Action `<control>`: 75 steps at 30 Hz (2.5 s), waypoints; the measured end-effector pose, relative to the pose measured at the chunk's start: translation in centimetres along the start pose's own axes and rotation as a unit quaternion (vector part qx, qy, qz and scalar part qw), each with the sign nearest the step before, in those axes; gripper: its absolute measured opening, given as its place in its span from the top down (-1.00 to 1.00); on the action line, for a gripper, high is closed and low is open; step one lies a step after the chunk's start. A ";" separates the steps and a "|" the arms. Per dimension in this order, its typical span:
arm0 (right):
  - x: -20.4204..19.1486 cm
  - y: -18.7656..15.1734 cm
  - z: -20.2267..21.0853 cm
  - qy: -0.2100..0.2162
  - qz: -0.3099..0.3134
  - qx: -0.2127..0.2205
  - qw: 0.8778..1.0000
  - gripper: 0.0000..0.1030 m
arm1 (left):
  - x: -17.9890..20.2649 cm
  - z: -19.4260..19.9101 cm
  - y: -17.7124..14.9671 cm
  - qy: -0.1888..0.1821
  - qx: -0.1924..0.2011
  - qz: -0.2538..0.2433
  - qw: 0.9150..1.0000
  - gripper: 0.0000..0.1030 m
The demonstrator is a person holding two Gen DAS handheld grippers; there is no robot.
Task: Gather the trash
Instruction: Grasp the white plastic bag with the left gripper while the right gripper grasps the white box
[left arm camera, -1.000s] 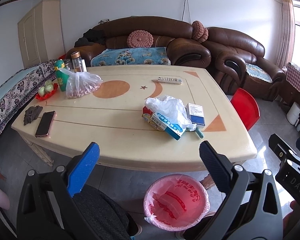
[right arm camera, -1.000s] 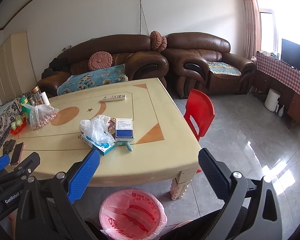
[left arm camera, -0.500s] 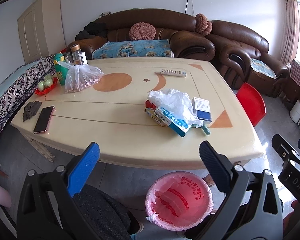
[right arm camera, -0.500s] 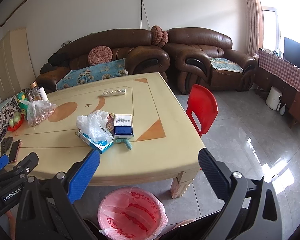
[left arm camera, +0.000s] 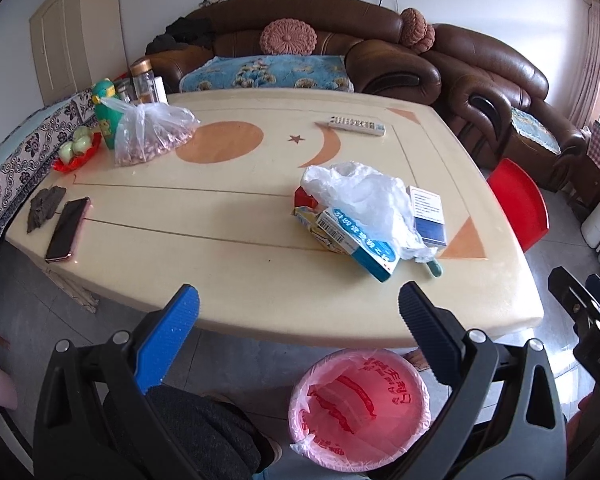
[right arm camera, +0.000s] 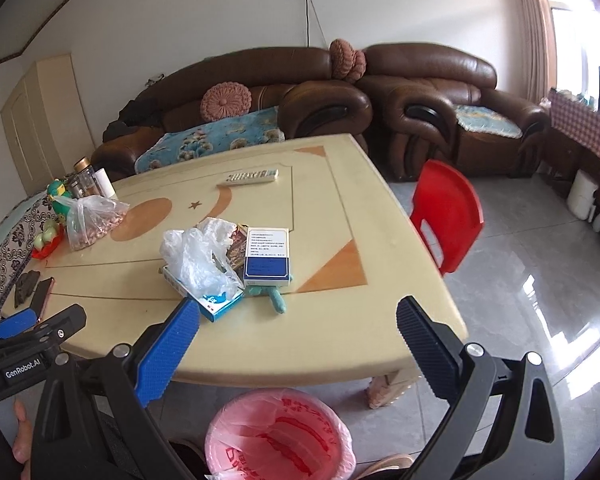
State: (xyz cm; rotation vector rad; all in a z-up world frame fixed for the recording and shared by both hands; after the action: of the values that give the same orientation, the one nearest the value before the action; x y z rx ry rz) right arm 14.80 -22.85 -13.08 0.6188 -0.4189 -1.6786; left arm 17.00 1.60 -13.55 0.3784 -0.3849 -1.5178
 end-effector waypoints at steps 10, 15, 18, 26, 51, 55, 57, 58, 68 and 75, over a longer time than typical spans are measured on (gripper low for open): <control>0.5 3.3 -7.4 0.035 0.018 -0.024 0.999 -0.87 | 3.2 -3.7 4.2 -0.057 -0.022 -0.047 0.997 -0.90; -1.0 5.4 -10.7 0.030 0.062 -0.018 0.997 -0.87 | 5.7 -5.5 6.3 -0.080 -0.034 -0.058 0.995 -0.90; -1.8 6.5 -13.0 0.032 0.084 -0.025 0.996 -0.87 | 7.0 -7.2 7.2 -0.077 -0.042 -0.065 0.994 -0.90; -1.8 6.8 -18.1 0.047 0.095 -0.058 0.993 -0.88 | 8.2 -11.3 9.1 -0.099 -0.068 -0.076 0.990 -0.90; -2.7 5.2 -23.3 0.106 0.012 -0.089 0.990 -0.85 | 6.0 -16.6 9.9 -0.162 -0.110 -0.007 0.981 -0.62; -2.3 5.2 -23.9 0.116 -0.005 -0.097 0.988 -0.61 | 5.9 -17.2 9.8 -0.166 -0.124 0.000 0.978 -0.56; -2.2 5.2 -23.9 0.114 -0.007 -0.095 0.989 -0.53 | 5.8 -17.4 9.8 -0.172 -0.125 0.004 0.977 -0.52; -2.3 5.3 -23.8 0.121 -0.008 -0.092 0.988 -0.47 | 5.7 -17.5 9.9 -0.173 -0.125 0.007 0.977 -0.50; -2.2 5.5 -23.5 0.108 -0.004 -0.078 0.991 -0.37 | 4.3 -18.8 9.8 -0.170 -0.142 0.028 0.975 0.04; -2.2 5.9 -22.5 0.080 0.014 -0.054 0.995 -0.32 | 3.3 -18.6 9.5 -0.180 -0.135 0.037 0.974 0.19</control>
State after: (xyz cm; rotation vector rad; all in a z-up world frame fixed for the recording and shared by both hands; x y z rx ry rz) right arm 33.37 -20.44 -27.02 0.6593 -0.2193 -1.5994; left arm 34.22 -1.52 -25.50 -0.1291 -0.4626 -1.5423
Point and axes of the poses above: each gripper's, at about its wrist camera, not at the fingertips, and z roughly against the way its jaws point, x to its right, y to its top, the point moved 9 cm from there along -z, roughly the way its jaws point, and after that the axes turned 14 degrees about -x, right-handed, at the moved point
